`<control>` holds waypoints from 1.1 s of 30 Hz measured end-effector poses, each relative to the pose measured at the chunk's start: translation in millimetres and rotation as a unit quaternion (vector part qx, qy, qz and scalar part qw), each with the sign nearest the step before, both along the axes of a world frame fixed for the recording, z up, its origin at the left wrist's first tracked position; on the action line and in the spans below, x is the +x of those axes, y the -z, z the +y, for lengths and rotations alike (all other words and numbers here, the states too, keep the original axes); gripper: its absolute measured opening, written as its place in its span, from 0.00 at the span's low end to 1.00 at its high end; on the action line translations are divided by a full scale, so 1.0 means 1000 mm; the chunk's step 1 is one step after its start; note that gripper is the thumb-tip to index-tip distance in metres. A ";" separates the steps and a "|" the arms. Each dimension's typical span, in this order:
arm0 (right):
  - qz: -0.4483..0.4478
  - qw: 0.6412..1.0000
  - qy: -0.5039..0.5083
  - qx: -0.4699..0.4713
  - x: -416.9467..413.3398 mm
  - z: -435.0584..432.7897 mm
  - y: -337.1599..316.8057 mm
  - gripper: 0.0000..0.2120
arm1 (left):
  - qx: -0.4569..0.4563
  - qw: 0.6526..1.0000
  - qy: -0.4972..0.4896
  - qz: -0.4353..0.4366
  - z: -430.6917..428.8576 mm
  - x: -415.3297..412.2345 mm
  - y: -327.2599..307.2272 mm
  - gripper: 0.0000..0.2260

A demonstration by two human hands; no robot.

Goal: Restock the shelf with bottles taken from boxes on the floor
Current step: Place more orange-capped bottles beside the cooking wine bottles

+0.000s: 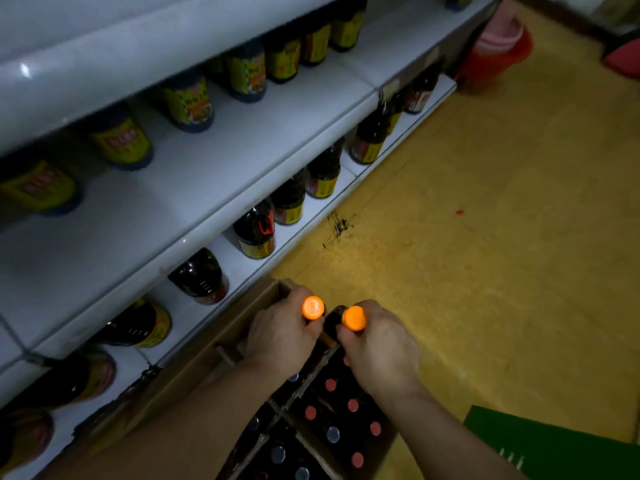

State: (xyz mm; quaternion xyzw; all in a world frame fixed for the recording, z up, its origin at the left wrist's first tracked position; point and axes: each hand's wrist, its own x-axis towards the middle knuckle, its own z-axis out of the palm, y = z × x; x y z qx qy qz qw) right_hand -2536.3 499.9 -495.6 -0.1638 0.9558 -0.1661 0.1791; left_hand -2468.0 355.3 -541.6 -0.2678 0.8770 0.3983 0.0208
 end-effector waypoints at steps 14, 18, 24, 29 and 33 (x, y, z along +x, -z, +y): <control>0.005 0.999 0.011 -0.043 0.025 0.008 -0.146 0.09 | -0.024 0.998 -0.030 0.049 0.004 0.033 -0.154 0.08; -0.009 0.997 0.028 -0.073 0.033 0.010 -0.192 0.12 | -0.046 0.997 -0.033 0.053 0.007 0.048 -0.205 0.08; -0.004 0.991 0.032 -0.127 0.048 0.015 -0.275 0.12 | -0.046 0.995 -0.051 0.065 0.012 0.067 -0.283 0.09; 0.020 0.986 0.006 -0.167 0.062 0.023 -0.338 0.14 | -0.044 0.993 -0.070 0.088 0.015 0.084 -0.344 0.08; 0.041 0.977 -0.005 -0.211 0.073 0.028 -0.380 0.12 | -0.068 0.984 -0.106 0.126 0.018 0.093 -0.395 0.10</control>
